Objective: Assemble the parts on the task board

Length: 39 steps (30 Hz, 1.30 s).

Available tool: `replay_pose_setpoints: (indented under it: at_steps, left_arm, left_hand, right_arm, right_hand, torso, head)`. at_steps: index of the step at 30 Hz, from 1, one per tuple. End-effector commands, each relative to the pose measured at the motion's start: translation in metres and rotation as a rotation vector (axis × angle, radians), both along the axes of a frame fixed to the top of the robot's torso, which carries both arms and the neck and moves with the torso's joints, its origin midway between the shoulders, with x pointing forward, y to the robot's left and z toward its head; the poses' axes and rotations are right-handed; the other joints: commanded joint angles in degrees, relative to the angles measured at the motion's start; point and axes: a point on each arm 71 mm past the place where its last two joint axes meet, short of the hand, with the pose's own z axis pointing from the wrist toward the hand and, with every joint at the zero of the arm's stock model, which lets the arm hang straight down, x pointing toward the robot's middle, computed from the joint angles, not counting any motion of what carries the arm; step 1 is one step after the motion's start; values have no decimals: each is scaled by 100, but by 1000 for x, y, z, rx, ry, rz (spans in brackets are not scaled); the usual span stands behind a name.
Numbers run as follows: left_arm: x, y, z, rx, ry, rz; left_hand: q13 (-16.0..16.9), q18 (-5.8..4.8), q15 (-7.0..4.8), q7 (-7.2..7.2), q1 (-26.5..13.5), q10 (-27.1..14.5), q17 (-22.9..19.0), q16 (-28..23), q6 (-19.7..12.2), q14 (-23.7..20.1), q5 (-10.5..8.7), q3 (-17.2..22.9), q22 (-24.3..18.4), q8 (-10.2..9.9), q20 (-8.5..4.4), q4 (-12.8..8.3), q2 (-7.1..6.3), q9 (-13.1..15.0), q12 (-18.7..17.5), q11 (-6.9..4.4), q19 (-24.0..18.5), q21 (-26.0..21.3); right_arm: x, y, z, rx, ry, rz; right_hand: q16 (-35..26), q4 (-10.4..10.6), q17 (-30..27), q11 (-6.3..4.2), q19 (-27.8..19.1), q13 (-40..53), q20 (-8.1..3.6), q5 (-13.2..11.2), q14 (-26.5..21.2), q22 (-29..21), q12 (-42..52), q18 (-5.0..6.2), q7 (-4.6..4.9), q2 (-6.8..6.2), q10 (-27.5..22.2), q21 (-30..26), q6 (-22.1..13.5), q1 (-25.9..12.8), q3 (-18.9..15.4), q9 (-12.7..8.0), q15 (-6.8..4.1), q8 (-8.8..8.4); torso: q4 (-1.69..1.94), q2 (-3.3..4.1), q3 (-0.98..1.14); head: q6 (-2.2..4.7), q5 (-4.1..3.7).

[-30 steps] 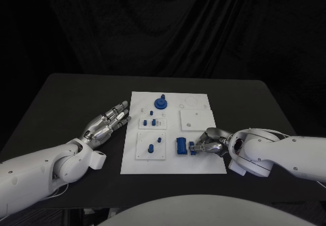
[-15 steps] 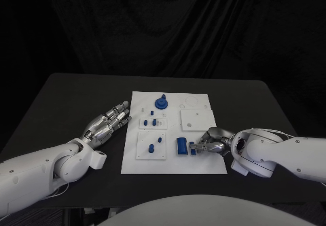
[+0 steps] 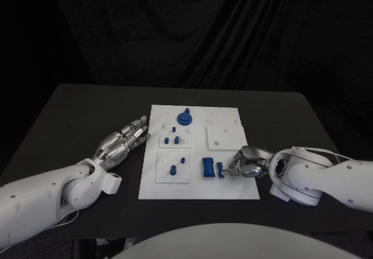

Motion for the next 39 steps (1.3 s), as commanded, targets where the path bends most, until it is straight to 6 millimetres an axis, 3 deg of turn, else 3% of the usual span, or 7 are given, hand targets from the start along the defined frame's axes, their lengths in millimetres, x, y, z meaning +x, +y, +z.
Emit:
replay_pose_setpoints:
  at_steps: [1,7,21,35,39]
  left_arm:
    - [-1,-1,3,-38,-29,-1]
    - [-1,-1,3,-37,-28,-1]
    - [-1,-1,2,-37,-25,-3]
    - [-1,-1,2,-37,-20,-7]
    - [-1,-1,2,-37,-19,-8]
  left_hand:
    - [4,13,28,40,60,-8,-5,-21,-11,-2,32,10,-5,9,48,-39,9,7,31,33,4,35]
    - [4,13,28,40,60,-8,-5,-21,-11,-2,32,10,-5,9,48,-39,9,7,31,33,4,35]
    - [4,13,30,46,63,-8,-5,-21,-9,-2,36,12,-3,10,49,-44,9,7,33,31,6,36]
    - [5,10,37,83,66,-8,-5,-21,6,-2,42,17,-3,13,54,-56,13,10,36,16,7,37]
    - [5,9,40,103,68,-8,-5,-21,14,-2,44,19,-3,14,56,-62,14,11,37,8,9,38]
  right_arm:
    - [-3,0,-3,-75,19,65]
    - [-3,0,-5,-92,31,73]
    - [1,1,-9,-106,35,70]
    - [4,3,-13,-110,51,66]
    - [4,4,-13,-107,64,68]
  right_hand:
    - [20,26,344,-20,240,1506,9,-142,393,1220,16,82,-21,-1,617,-21,-51,53,-91,85,3,121]
    - [21,109,350,-47,229,1506,-10,-338,395,1211,16,89,-53,17,617,-49,-74,51,-232,212,-18,323]
    - [16,148,342,-73,228,1506,-27,-348,394,1210,16,90,-84,62,617,-54,-60,84,-290,310,-39,479]
    - [11,263,335,-116,213,1506,-58,-336,393,1198,16,99,-134,215,617,-93,-31,74,-347,429,-74,679]
    - [6,199,325,-140,204,1506,-79,-330,391,1191,16,105,-160,207,617,-114,-38,200,-368,507,-95,785]
  torso:
    - [-3,3,1]
    - [-1,1,-2]
    - [2,1,-2]
    - [0,3,-2]
    - [6,-1,-2]
  head:
    - [0,15]
    - [0,17]
    - [0,25]
    - [0,49]
    - [0,49]
